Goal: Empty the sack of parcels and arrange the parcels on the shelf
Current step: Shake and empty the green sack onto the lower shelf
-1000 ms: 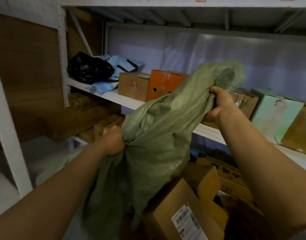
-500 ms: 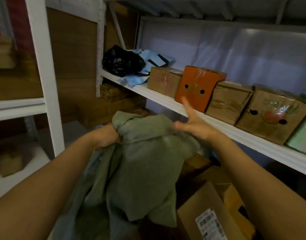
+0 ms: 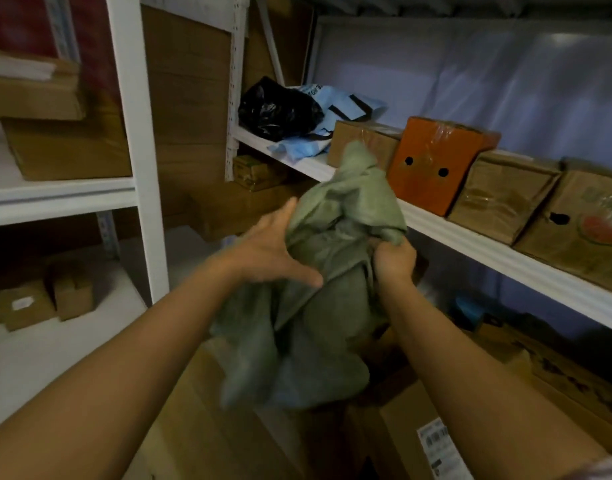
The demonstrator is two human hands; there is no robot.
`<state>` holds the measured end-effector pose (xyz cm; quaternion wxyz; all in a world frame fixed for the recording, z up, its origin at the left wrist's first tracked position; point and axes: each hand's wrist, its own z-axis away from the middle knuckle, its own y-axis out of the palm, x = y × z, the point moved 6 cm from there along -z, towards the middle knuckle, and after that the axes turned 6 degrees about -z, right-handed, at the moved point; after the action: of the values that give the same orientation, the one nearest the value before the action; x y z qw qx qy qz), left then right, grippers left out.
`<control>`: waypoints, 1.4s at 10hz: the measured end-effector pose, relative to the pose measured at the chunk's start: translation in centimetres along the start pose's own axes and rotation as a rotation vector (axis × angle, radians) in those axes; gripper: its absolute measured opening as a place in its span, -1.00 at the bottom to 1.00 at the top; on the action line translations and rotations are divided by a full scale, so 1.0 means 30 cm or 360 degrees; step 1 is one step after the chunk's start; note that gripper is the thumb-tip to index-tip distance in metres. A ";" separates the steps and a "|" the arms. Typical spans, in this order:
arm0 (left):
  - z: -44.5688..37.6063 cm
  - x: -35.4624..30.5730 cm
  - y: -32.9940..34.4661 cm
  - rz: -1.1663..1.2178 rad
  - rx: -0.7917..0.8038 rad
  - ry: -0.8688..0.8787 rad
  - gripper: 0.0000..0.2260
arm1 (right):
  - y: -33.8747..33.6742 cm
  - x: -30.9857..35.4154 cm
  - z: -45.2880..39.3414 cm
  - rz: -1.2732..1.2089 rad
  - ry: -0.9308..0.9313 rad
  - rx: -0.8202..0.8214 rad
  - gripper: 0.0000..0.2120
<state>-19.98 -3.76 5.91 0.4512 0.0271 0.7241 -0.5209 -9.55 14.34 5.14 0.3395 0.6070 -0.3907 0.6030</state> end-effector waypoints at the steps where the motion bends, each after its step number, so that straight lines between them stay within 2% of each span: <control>1: 0.000 0.021 0.084 -0.0155 0.0170 0.0079 0.22 | 0.072 -0.063 0.057 -0.0886 0.0496 0.0315 -0.66; 2: -0.013 0.069 0.078 0.0127 -0.0061 -0.0002 0.14 | 0.119 -0.115 0.138 -0.1094 0.0739 0.0521 -0.60; 3: -0.015 0.134 0.098 0.0207 -0.0214 -0.0082 -0.07 | 0.169 -0.222 0.205 -0.1268 0.0942 0.0562 -0.57; 4: -0.018 0.232 0.175 0.0082 -0.0083 -0.0158 -0.13 | 0.222 -0.357 0.251 -0.1344 0.1080 0.0484 -0.54; 5: -0.020 0.299 0.179 0.0089 -0.0157 -0.0136 -0.03 | 0.263 -0.426 0.276 -0.1321 0.1185 0.0449 -0.52; 6: -0.041 0.378 0.184 0.0030 -0.0263 -0.0128 -0.17 | 0.295 -0.519 0.264 -0.1196 0.1226 0.0337 -0.59; 7: -0.033 0.520 0.302 -0.0529 0.0045 -0.0387 -0.24 | 0.296 -0.645 0.256 -0.0937 0.1217 0.0143 -0.72; 8: 0.057 0.648 0.484 -0.0402 0.0372 -0.0610 -0.48 | 0.268 -0.718 0.246 -0.0487 0.1051 -0.0057 -0.77; 9: 0.111 0.686 0.629 -0.0037 0.0750 -0.0622 -0.60 | 0.258 -0.732 0.219 -0.0249 0.0825 -0.0093 -0.68; 10: 0.165 0.662 0.628 0.0350 0.0743 -0.0826 -0.60 | 0.300 -0.648 0.236 0.0498 0.0047 0.0285 -0.43; 11: 0.200 0.703 0.678 0.0731 0.0885 -0.1008 -0.70 | 0.375 -0.642 0.258 0.1379 -0.0548 0.0584 -0.37; 12: 0.201 0.810 0.638 0.1090 0.0643 -0.1246 -0.88 | 0.454 -0.696 0.271 0.1962 -0.0754 0.0857 -0.39; 13: 0.180 0.958 0.420 0.0771 -0.0593 -0.1474 -0.88 | 0.526 -0.762 0.295 0.2151 -0.0700 0.0988 -0.39; 14: 0.085 0.907 0.262 0.0879 -0.0810 -0.1059 -0.80 | 0.608 -0.868 0.347 0.2237 -0.0548 0.1292 -0.29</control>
<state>-30.46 -13.88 -18.52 0.7710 -0.0608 0.6109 -0.1694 -19.98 -1.64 -22.34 -0.4264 0.3804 -0.4775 0.6674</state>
